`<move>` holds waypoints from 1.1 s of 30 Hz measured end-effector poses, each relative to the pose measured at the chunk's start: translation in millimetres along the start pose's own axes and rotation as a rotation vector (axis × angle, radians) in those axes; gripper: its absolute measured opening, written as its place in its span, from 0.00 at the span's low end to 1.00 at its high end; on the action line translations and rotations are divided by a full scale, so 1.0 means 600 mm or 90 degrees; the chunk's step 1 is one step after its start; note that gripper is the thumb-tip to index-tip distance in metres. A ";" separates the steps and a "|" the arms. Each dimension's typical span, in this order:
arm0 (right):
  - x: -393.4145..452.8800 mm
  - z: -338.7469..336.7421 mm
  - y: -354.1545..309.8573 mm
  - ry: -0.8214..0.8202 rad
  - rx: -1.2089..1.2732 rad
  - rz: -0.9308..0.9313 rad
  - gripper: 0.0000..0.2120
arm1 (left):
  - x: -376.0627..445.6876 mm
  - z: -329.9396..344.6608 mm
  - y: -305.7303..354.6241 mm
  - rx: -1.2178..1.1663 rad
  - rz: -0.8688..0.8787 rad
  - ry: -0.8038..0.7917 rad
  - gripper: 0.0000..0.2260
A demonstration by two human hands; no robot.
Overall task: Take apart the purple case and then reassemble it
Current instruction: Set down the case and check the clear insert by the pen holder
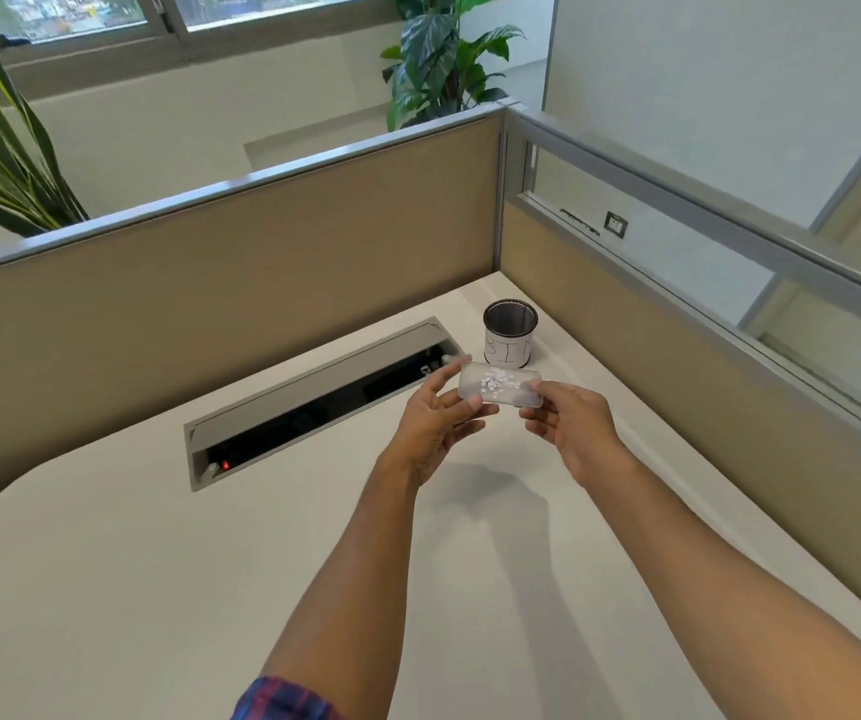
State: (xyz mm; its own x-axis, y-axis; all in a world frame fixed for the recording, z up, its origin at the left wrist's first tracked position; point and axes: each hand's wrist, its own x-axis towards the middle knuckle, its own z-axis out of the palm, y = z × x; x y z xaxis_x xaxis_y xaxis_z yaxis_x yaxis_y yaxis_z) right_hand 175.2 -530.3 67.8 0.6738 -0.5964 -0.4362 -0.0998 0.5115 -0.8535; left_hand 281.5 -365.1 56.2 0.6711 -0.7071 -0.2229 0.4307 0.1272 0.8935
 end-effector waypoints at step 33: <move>0.248 0.055 -0.126 0.056 -1.098 -0.638 0.06 | 0.240 0.035 -0.016 0.820 0.074 0.054 0.43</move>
State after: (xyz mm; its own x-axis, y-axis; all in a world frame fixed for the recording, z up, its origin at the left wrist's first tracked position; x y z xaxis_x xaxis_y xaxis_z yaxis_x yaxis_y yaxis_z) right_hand 307.1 -637.1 76.6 0.9023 -0.2897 0.3192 -0.2861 -0.9564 -0.0592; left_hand 361.3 -482.5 23.5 0.7215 -0.6852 -0.1000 -0.4881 -0.6056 0.6285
